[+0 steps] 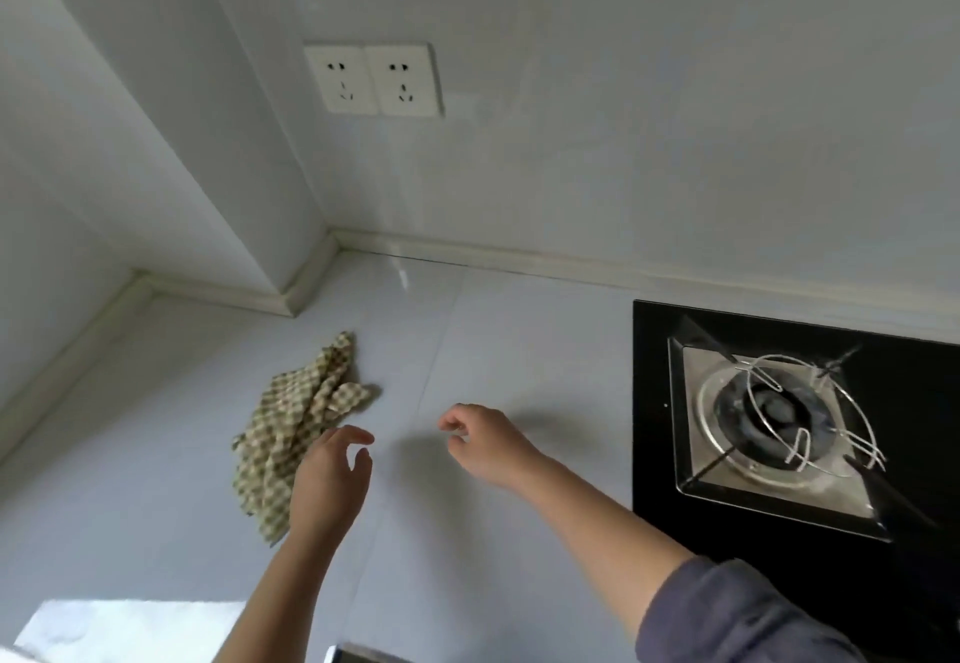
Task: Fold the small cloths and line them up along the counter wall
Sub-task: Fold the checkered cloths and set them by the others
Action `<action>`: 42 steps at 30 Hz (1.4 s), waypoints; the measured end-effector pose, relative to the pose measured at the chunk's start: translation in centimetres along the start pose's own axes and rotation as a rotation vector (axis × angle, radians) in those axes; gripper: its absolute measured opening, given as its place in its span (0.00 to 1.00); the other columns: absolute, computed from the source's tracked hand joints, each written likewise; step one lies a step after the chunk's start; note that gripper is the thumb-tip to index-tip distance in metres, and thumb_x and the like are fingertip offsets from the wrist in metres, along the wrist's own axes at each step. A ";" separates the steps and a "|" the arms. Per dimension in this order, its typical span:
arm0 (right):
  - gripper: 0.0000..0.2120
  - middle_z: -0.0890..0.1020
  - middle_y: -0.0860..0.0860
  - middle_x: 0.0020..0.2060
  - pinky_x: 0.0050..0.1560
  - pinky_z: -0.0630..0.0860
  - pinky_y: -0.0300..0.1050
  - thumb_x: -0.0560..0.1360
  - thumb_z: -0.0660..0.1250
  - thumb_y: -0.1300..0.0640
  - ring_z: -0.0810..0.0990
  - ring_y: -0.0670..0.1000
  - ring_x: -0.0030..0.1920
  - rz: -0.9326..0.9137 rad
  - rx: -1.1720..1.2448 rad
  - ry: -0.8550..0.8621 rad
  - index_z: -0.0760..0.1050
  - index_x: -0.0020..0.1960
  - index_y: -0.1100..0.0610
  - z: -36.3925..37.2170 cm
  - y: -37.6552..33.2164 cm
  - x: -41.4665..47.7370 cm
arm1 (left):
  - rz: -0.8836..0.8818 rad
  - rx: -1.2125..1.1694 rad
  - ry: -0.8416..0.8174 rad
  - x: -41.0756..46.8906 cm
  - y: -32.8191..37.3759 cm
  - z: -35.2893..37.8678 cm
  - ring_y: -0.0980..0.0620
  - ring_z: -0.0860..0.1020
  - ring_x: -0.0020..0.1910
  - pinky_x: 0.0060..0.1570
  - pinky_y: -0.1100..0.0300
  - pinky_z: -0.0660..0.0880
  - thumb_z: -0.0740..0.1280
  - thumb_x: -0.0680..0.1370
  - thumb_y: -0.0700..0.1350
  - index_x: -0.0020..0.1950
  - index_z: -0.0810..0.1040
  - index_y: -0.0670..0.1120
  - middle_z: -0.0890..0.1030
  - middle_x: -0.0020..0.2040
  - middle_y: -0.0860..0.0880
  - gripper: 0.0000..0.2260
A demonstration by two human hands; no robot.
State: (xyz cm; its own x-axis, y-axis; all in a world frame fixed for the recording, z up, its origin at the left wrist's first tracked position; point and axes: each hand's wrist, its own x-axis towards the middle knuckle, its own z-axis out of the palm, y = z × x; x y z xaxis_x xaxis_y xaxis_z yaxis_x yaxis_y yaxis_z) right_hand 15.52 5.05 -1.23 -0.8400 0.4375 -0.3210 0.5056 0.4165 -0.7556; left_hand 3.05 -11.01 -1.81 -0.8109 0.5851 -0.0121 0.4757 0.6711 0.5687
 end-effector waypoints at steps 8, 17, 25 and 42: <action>0.20 0.52 0.50 0.77 0.68 0.64 0.47 0.76 0.59 0.62 0.59 0.54 0.73 -0.090 -0.325 -0.141 0.70 0.68 0.52 6.0 -5.7 8.6 | -0.199 0.269 0.038 2.3 -7.4 -0.7 0.34 0.72 0.57 0.54 0.42 0.70 0.71 0.65 0.34 0.54 0.80 0.42 0.74 0.59 0.38 0.17; 0.16 0.78 0.54 0.60 0.58 0.73 0.48 0.77 0.58 0.62 0.75 0.55 0.60 -0.116 -0.259 0.059 0.78 0.61 0.57 7.2 -5.2 9.8 | 0.047 0.330 0.032 2.8 -10.8 -0.6 0.38 0.76 0.55 0.48 0.43 0.72 0.75 0.59 0.32 0.58 0.79 0.45 0.78 0.59 0.43 0.28; 0.04 0.79 0.47 0.34 0.37 0.69 0.40 0.72 0.70 0.58 0.75 0.46 0.35 0.190 -0.014 0.491 0.78 0.39 0.57 0.7 0.7 2.3 | 0.022 0.193 0.018 4.3 -7.8 0.3 0.38 0.77 0.47 0.44 0.49 0.69 0.57 0.71 0.44 0.51 0.81 0.42 0.81 0.48 0.42 0.16; 0.07 0.79 0.50 0.40 0.42 0.67 0.38 0.77 0.61 0.63 0.77 0.49 0.44 0.359 0.229 0.700 0.78 0.49 0.61 -2.2 4.1 -5.8 | -0.109 -0.148 0.119 1.3 -0.2 2.9 0.37 0.62 0.71 0.67 0.41 0.63 0.67 0.71 0.33 0.73 0.62 0.40 0.61 0.73 0.37 0.30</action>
State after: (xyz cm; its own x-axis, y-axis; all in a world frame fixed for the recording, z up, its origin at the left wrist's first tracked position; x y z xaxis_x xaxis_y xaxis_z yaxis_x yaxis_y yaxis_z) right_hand 22.94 5.95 -1.25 -0.2792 0.9409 -0.1917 0.6041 0.0169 -0.7967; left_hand 2.87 -9.04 -4.27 -0.8933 0.4493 0.0120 0.3350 0.6478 0.6842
